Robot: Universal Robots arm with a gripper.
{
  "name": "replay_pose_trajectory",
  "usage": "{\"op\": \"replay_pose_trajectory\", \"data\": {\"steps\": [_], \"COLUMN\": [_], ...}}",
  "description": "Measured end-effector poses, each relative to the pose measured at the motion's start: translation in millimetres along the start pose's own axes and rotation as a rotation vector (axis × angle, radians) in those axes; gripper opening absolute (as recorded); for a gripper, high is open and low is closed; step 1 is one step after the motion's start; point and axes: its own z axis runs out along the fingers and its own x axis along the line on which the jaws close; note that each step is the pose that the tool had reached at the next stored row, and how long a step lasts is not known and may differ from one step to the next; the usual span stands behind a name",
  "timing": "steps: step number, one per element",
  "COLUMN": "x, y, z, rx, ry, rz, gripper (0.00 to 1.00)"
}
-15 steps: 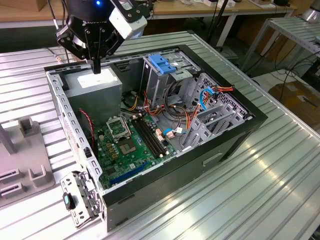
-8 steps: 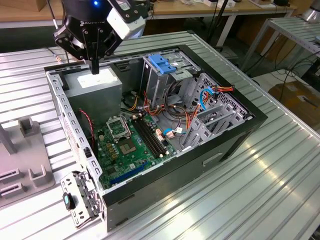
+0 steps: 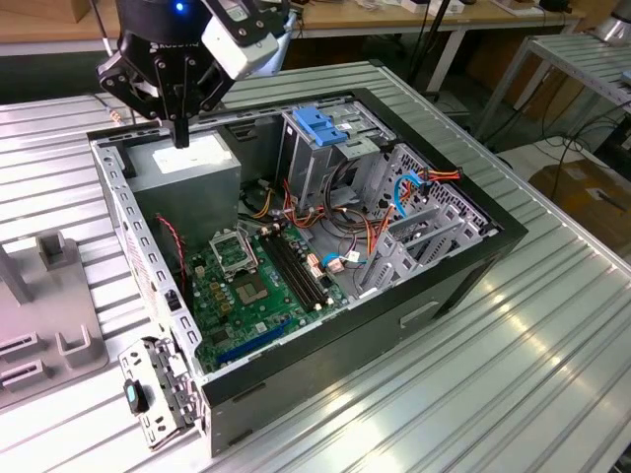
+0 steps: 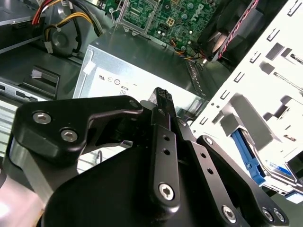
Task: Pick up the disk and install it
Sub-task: 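Reach for the disk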
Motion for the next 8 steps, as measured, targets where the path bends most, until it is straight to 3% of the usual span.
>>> {"op": "replay_pose_trajectory", "data": {"steps": [8], "x": [12.6], "y": [-1.0], "z": [0.1], "rx": [0.0000], "ry": [0.0000], "rz": [0.000], "gripper": [0.11]}}
